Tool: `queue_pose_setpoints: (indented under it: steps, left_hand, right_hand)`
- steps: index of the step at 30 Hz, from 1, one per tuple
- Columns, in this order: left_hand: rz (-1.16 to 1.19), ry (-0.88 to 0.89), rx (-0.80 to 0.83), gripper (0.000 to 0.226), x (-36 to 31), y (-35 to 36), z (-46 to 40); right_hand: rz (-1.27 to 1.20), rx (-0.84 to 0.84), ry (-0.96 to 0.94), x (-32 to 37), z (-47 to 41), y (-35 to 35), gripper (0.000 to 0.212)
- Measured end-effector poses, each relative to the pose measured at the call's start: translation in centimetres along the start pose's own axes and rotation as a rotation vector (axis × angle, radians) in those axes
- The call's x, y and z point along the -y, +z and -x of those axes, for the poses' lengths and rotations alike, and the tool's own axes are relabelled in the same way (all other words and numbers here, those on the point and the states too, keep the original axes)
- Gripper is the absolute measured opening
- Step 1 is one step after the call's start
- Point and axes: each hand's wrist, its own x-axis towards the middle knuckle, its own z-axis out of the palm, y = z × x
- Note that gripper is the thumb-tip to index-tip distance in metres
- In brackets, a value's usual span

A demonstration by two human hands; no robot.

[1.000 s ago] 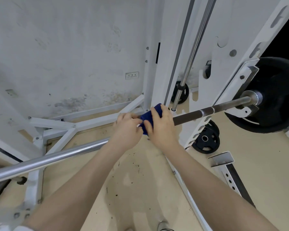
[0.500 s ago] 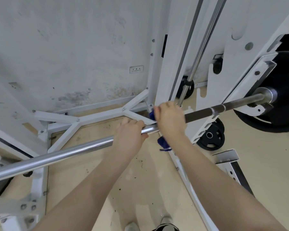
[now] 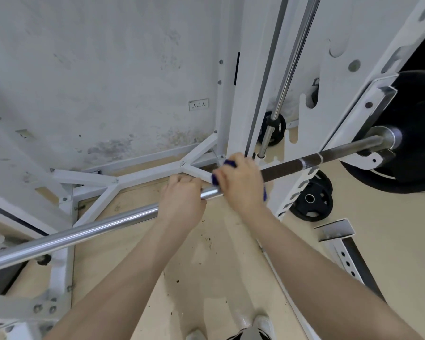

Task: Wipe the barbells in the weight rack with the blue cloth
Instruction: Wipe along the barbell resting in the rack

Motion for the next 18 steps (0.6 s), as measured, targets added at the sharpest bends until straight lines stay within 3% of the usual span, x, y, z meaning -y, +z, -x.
queue_pose_setpoints:
  steps: [2, 4, 7, 10, 15, 18]
  left_hand:
    - [0.014, 0.023, 0.011, 0.048, -0.8, 0.2, -0.3]
    - [0.102, 0.067, 0.010, 0.065, -1.9, 0.4, -0.6]
    - [0.180, 0.128, -0.051, 0.056, -3.9, 0.7, -1.4]
    - [0.179, 0.143, -0.064, 0.047, -6.2, 1.1, -2.3]
    - [0.171, 0.072, -0.033, 0.054, -10.1, 2.1, -3.8]
    - [0.113, 0.063, -0.013, 0.050, -11.7, 2.5, -4.7]
  right_hand:
    - [-0.002, 0.097, -0.111, -0.7, 0.5, -0.4, 0.034]
    - [0.052, 0.163, -0.101, -4.4, -0.2, -1.2, 0.032]
    - [0.092, 0.125, 0.108, -10.5, -1.5, -3.0, 0.026]
    - [0.069, 0.104, 0.244, -10.9, -2.3, -3.1, 0.030]
    - [-0.128, 0.122, -0.035, -9.8, -0.5, -2.9, 0.034]
    - [-0.031, 0.139, -0.006, -15.3, -2.2, -4.2, 0.029]
